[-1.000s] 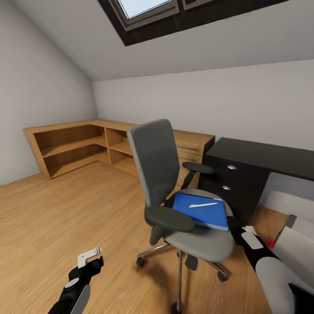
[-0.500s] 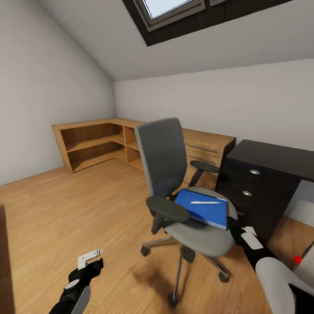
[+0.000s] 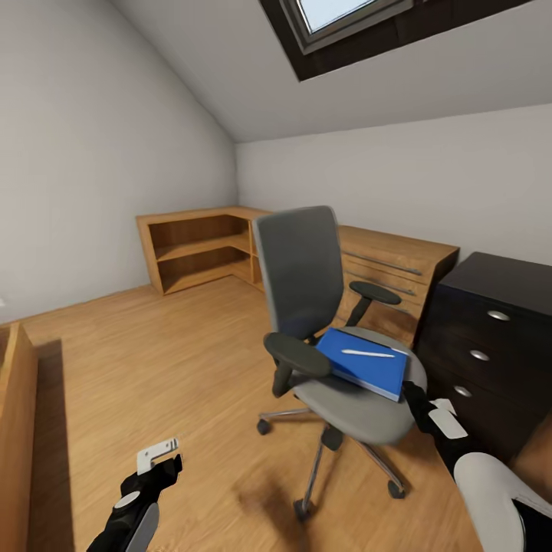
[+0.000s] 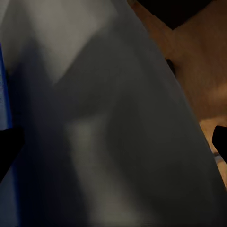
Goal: In the bedroom, organize the workspace by keeping the computer under the desk, ensuring the monitor is on the desk, placing the keyboard on the desk next to the monitor, placing the mouse on the desk next to the keyboard, moving the folder from the swivel chair onto the desk next to the mouse, stacking the notebook on top of the folder with the pen on top of the notebook, and positioning the swivel chair next to the desk.
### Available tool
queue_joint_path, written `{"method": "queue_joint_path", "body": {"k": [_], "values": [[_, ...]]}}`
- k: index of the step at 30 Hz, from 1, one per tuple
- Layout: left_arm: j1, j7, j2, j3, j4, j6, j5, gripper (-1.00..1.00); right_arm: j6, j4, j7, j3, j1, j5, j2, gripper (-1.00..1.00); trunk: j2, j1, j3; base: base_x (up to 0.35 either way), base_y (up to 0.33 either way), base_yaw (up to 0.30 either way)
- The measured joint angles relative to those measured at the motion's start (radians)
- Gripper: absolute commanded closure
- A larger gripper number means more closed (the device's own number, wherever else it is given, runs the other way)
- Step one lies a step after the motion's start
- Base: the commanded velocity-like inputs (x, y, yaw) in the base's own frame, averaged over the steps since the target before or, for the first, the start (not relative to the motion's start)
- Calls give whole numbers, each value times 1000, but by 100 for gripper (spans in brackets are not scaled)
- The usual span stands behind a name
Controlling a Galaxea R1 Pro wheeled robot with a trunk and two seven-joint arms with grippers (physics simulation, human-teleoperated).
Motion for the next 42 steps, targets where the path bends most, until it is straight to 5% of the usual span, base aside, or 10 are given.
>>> {"method": "queue_joint_path", "body": {"k": [14,19,42], "values": [[0,0,-1,-1,0,0,0,-100,0,0,-1,1,0,3,-10,-100,0,0,0,0,0,263],[-1,-1,-1,-2,1,0,0,-100,-1,-2,5,7,0,-13,19,-100,0,0,0,0,0,43],[-1,-2,-1,-2,1,0,0,-100,-2,-2,3,9,0,-14,19,-100,0,0,0,0,0,1]]}}
